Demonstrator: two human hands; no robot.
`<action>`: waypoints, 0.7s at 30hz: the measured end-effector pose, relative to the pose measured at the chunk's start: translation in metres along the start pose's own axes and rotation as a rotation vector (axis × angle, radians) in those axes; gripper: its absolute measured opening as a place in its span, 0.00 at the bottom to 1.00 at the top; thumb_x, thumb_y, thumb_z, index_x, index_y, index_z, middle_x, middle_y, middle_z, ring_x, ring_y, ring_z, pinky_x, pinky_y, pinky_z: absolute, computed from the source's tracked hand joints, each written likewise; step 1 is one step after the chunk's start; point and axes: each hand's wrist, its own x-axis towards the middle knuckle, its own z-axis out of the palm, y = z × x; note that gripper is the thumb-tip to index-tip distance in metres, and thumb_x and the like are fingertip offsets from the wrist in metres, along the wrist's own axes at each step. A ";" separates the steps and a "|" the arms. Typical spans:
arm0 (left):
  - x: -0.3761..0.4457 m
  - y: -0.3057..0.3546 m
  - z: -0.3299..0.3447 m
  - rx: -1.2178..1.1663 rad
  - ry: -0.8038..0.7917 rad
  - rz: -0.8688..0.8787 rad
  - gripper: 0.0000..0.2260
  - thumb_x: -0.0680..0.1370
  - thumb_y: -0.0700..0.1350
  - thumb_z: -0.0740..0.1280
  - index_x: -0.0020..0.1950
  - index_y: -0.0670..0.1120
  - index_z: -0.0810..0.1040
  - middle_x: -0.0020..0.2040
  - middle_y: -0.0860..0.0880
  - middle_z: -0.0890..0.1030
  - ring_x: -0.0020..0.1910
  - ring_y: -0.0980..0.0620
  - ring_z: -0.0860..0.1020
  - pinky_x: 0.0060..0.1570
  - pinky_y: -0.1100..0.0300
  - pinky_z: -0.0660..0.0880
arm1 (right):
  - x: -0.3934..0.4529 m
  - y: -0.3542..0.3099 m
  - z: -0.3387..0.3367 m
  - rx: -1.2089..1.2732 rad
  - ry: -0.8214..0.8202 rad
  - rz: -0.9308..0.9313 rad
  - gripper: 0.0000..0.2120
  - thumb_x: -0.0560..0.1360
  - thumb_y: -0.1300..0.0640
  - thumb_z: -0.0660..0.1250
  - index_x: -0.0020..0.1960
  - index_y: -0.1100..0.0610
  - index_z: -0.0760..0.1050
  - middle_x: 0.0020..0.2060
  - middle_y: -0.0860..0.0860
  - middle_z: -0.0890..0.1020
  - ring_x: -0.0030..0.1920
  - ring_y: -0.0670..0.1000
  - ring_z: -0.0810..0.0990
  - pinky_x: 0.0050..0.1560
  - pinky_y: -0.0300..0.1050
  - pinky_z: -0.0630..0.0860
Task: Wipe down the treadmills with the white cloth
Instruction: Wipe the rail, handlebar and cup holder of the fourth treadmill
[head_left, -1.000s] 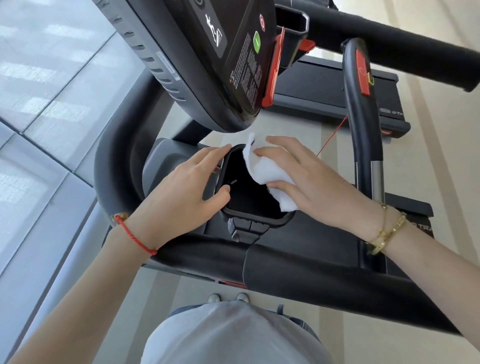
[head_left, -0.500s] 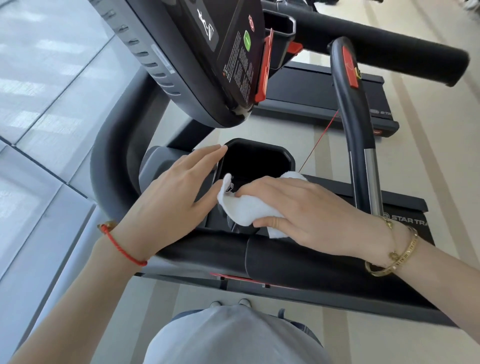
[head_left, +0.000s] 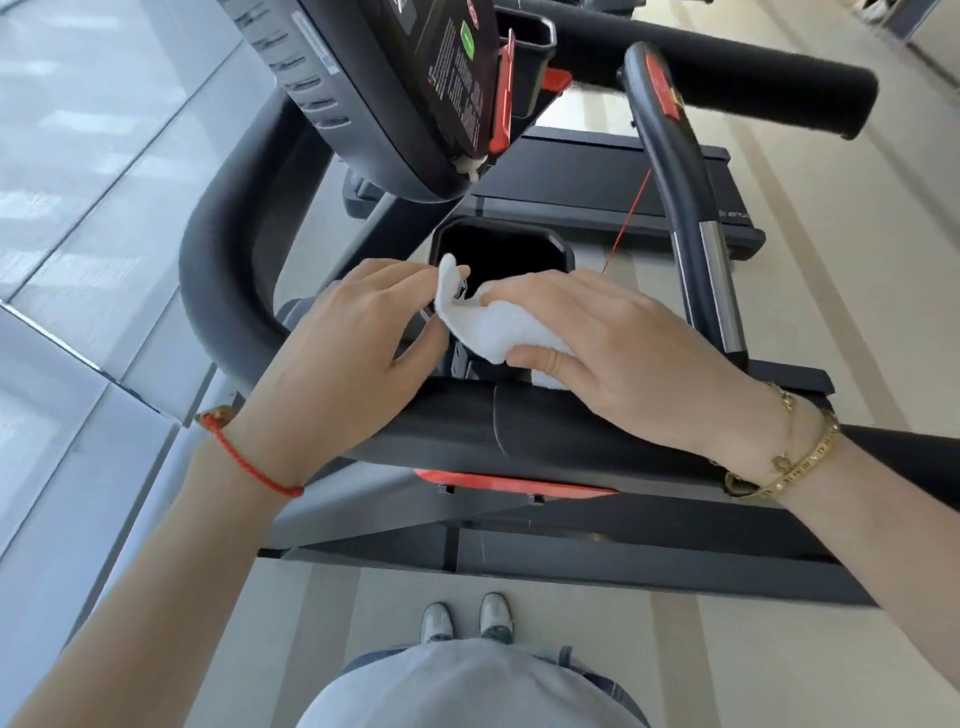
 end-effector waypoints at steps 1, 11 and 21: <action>-0.003 0.004 0.000 -0.002 0.009 0.010 0.18 0.80 0.49 0.56 0.62 0.44 0.79 0.52 0.55 0.80 0.57 0.49 0.76 0.56 0.50 0.74 | -0.005 -0.004 -0.002 -0.008 0.043 0.010 0.21 0.82 0.44 0.53 0.68 0.55 0.70 0.56 0.50 0.79 0.51 0.56 0.76 0.50 0.51 0.73; -0.020 0.035 0.011 -0.117 -0.024 0.103 0.15 0.83 0.48 0.57 0.62 0.46 0.80 0.48 0.50 0.82 0.48 0.46 0.79 0.51 0.47 0.77 | -0.062 -0.032 0.000 -0.053 0.105 0.128 0.23 0.81 0.39 0.50 0.67 0.50 0.70 0.56 0.46 0.78 0.50 0.52 0.75 0.46 0.44 0.69; -0.010 0.073 0.049 -0.065 -0.012 0.121 0.19 0.82 0.43 0.54 0.71 0.48 0.74 0.55 0.50 0.82 0.53 0.47 0.77 0.54 0.46 0.75 | -0.088 0.006 0.023 -0.159 0.282 0.288 0.23 0.82 0.38 0.50 0.62 0.51 0.74 0.43 0.48 0.80 0.43 0.53 0.78 0.47 0.51 0.73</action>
